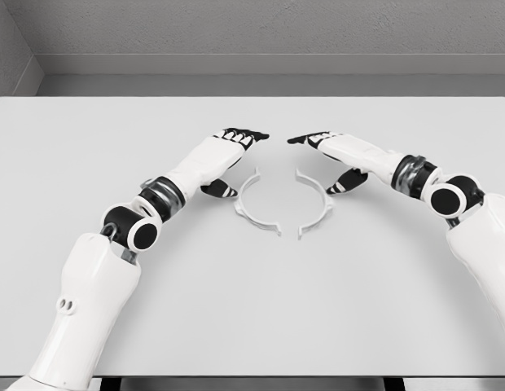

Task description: Assemble PVC drainage pipe clamps

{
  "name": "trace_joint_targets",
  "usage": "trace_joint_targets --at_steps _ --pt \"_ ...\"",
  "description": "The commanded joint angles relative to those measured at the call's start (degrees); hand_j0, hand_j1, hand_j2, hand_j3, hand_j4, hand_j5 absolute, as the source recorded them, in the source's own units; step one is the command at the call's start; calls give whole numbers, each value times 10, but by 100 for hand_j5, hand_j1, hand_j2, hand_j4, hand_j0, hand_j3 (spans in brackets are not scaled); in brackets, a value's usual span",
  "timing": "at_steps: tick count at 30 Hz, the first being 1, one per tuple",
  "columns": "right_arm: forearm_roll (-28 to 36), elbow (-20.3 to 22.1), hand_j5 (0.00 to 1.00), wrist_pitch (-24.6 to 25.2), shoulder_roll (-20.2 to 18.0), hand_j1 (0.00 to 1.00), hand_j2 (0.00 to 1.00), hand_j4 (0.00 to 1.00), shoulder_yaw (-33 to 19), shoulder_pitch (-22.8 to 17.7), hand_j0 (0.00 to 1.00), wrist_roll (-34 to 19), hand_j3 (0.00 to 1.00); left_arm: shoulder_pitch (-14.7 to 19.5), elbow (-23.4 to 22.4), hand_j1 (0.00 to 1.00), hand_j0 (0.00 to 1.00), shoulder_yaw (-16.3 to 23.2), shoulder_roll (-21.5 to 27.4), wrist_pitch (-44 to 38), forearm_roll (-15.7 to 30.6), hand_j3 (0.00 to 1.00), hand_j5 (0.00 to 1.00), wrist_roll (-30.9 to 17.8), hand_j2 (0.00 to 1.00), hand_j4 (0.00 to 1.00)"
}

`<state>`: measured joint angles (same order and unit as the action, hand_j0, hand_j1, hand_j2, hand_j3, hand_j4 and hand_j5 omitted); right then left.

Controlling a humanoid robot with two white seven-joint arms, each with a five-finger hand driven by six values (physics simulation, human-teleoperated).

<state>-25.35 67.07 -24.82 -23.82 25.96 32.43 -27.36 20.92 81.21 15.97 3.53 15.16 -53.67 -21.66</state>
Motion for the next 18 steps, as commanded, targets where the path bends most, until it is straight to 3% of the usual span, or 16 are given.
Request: trace_joint_targets --at_steps 1,14,18 --pt "5 1 100 0 0 100 100 100 0 0 100 0 100 0 0 100 100 0 0 0 2 100 100 0 100 100" --pt "2 -4 100 1 -4 100 100 100 -16 2 100 5 100 0 2 100 100 8 -10 -1 2 100 100 0 100 100" --pt "0 2 100 0 -33 100 100 100 -15 -4 100 1 100 0 2 100 100 8 -14 -1 2 100 100 0 100 100"
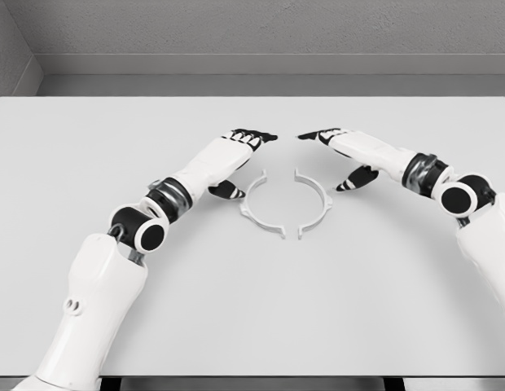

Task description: Assemble PVC drainage pipe clamps

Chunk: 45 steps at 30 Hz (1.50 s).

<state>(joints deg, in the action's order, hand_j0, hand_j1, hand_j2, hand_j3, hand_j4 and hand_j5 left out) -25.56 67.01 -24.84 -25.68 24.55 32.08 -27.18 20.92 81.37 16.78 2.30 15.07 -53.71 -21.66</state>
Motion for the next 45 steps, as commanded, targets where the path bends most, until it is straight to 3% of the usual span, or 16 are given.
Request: trace_joint_targets --at_steps 1,5,19,21,45 --pt "3 2 100 0 -15 100 100 100 0 0 100 -1 100 0 0 100 100 0 -3 0 3 100 100 0 100 100" --pt "1 30 100 0 -31 100 100 100 2 -10 100 -2 100 0 1 100 100 0 -3 0 3 100 100 0 100 100" --pt "4 32 100 0 -101 100 100 100 1 -4 100 -2 100 -15 20 100 100 -10 10 -16 7 100 100 1 100 100" --pt "2 62 100 0 -111 100 100 100 6 -6 100 -2 100 -21 31 100 100 -10 14 -15 9 100 100 1 100 100" --pt "5 95 100 -1 -123 100 100 100 16 -15 100 -1 100 -45 49 100 100 -5 13 -19 5 100 100 1 100 100"
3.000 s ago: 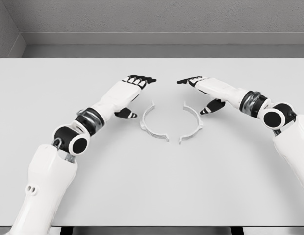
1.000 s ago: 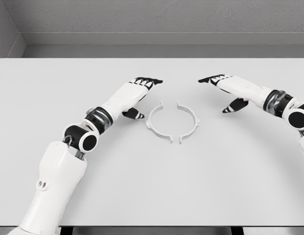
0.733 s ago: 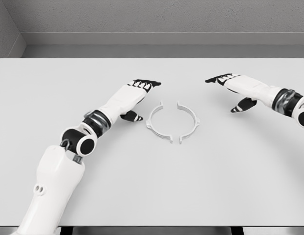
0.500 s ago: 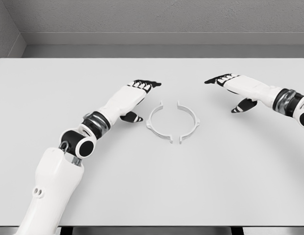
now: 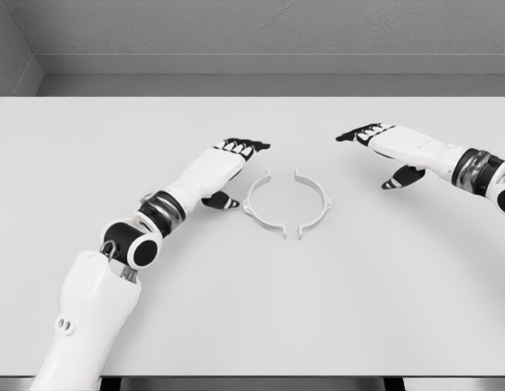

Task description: Assemble PVC drainage pipe clamps

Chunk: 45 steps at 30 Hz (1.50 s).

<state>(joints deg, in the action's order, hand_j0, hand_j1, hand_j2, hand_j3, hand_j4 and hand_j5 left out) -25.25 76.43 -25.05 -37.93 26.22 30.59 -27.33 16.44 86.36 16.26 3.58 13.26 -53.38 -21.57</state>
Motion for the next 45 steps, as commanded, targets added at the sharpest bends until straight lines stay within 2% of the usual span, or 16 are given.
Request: trace_joint_targets --at_steps 1,7,12,22,24,27,36,45 --pt "2 2 100 -1 -4 100 100 100 0 0 100 2 100 0 0 100 100 0 0 -1 2 100 100 0 100 100" --pt "3 3 100 -2 -49 100 100 100 0 2 100 4 100 -1 0 100 100 4 -6 0 1 100 100 0 100 100" --pt "3 3 100 -2 -56 100 100 100 0 2 100 0 100 -1 1 100 100 10 -11 0 1 100 100 0 100 100" --pt "5 3 100 -2 -59 100 100 100 0 3 100 0 100 1 0 100 100 7 -13 -1 0 100 100 0 100 100" --pt "4 23 100 -2 -59 100 100 100 0 0 100 0 100 2 -1 100 100 3 -9 -2 1 100 100 1 100 100" --pt "3 27 100 0 -58 100 100 100 0 0 100 0 100 4 -2 100 100 -4 -8 -2 1 100 100 1 100 100" --pt "3 27 100 0 -57 100 100 100 0 0 100 2 100 33 -42 100 100 0 -16 -2 1 100 100 0 100 100" --pt "4 27 100 0 -58 100 100 100 -1 -1 100 1 100 46 -62 100 100 5 -34 -2 0 100 100 0 100 100"
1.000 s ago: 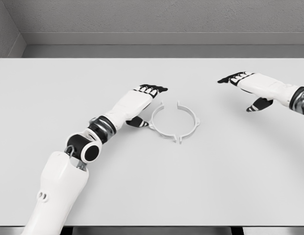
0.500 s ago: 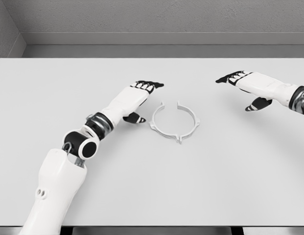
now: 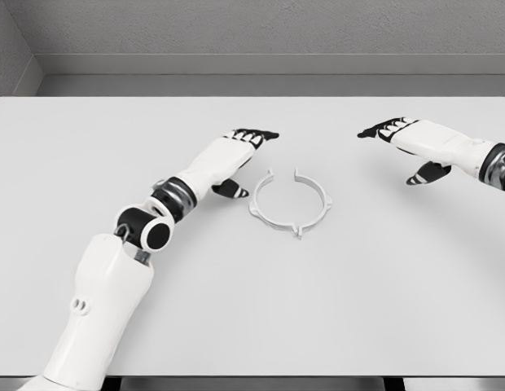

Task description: Assemble PVC drainage pipe clamps

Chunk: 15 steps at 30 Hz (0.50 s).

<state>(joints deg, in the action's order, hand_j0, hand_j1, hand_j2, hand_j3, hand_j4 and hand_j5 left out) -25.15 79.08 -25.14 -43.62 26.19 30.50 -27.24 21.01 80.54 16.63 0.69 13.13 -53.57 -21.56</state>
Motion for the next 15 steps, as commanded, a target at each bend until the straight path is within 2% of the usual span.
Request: trace_joint_targets --at_steps 1,15 --pt "3 0 100 2 -1 100 100 100 -1 0 100 0 100 0 -4 100 100 2 -6 0 2 100 100 0 100 100" --pt "4 1 100 2 -2 100 100 100 -1 0 100 1 100 1 -4 100 100 9 -7 0 1 100 100 0 100 100"
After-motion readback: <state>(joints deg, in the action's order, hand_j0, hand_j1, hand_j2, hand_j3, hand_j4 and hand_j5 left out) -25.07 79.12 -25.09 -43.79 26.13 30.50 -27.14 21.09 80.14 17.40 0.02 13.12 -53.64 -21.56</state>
